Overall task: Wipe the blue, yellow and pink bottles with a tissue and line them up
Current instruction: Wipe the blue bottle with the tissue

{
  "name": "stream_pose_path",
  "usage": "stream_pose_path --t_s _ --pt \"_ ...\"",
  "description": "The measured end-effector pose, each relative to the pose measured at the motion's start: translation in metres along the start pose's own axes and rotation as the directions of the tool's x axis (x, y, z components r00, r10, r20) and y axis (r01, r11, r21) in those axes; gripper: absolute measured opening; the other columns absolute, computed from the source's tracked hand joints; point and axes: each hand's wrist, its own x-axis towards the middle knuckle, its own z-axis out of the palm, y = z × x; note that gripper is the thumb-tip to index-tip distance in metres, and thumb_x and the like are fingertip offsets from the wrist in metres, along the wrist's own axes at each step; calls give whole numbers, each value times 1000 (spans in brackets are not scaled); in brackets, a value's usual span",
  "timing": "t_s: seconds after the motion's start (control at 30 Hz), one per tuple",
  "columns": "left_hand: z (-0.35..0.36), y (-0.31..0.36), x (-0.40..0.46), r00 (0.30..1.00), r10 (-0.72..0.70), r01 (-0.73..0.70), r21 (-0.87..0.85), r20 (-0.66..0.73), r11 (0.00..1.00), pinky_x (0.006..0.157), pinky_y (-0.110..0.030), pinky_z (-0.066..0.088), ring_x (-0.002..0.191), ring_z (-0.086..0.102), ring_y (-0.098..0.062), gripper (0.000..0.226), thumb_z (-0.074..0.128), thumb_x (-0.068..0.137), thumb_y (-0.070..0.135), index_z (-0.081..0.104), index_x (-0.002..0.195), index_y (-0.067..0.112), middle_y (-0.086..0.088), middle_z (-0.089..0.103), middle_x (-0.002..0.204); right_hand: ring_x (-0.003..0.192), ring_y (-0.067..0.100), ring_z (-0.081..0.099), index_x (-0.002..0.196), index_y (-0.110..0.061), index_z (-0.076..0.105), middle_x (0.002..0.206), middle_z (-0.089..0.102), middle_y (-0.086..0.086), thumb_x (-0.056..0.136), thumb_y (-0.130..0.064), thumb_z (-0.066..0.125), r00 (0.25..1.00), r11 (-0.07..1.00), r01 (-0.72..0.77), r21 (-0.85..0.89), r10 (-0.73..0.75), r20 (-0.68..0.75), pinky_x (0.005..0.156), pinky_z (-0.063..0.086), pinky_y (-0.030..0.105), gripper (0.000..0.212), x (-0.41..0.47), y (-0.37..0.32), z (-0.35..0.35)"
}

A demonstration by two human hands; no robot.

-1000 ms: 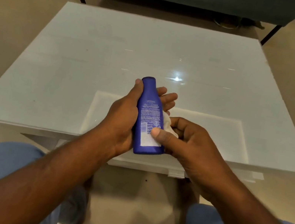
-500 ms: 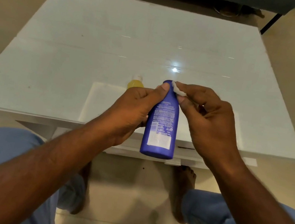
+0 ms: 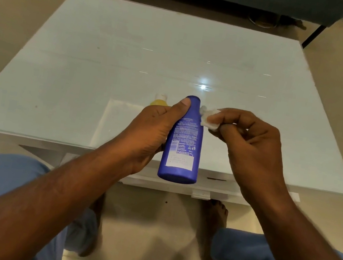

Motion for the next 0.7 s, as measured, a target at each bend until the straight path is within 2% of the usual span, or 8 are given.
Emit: stream_pose_path --t_s 0.07,0.13,0.2,0.3,0.43,0.5,0.6,0.7 --pt "0 0 0 1000 5 -5 18 12 1000 72 -31 60 71 75 -17 28 58 95 49 64 97 21 2 75 79 106 13 74 101 -22 76 108 77 -3 101 -9 63 1000 1000 -7 -11 7 -20 88 62 23 19 -2 -3 3" --pt "1 -1 -1 999 32 -35 64 38 997 70 -28 60 74 76 -19 28 57 93 50 64 99 23 3 76 82 107 7 72 103 -28 74 110 76 -10 97 -24 68 1000 1000 -2 -26 2 -12 84 58 14 9 -4 -6 5" --pt "2 -2 -1 997 55 -61 97 62 993 71 -28 61 77 77 -21 32 56 88 53 64 98 24 2 77 85 104 7 73 102 -32 70 106 76 -13 91 -32 71 1000 999 13 -40 -14 -12 81 57 11 11 -5 -7 4" --pt "2 -1 -2 996 84 -86 97 28 992 69 -29 60 76 77 -22 34 57 87 53 64 100 23 -1 77 88 101 8 72 106 -32 66 104 74 -13 93 -21 74 998 997 53 -57 -54 -20 76 56 9 19 -5 -9 3" --pt "-3 7 -4 991 88 -94 -57 -101 994 54 -22 58 63 75 -14 26 52 100 45 63 97 21 2 77 78 99 19 75 104 -23 72 98 78 -5 91 -26 76 992 998 53 -46 -47 118 79 64 26 13 -17 -7 10" --pt "-7 11 -3 988 97 -105 -62 -119 992 53 -21 59 58 73 -12 26 50 101 44 63 91 23 4 76 72 100 21 75 106 -20 73 101 78 -2 89 -28 76 992 996 71 -62 -64 106 80 65 31 19 -20 -6 15" --pt "-6 10 -5 992 117 -115 48 -52 992 56 -20 58 60 74 -13 26 53 99 45 63 90 23 6 74 69 100 15 74 107 -19 71 105 76 -1 94 -12 75 994 994 108 3 -108 -9 81 62 24 15 -14 -9 13" --pt "0 -1 -6 990 137 -142 169 37 975 63 -20 57 68 76 -15 25 56 97 45 65 91 22 5 74 75 104 12 74 105 -28 68 105 76 -9 96 -14 71 992 992 117 43 -114 -57 81 58 14 17 -6 -14 6"
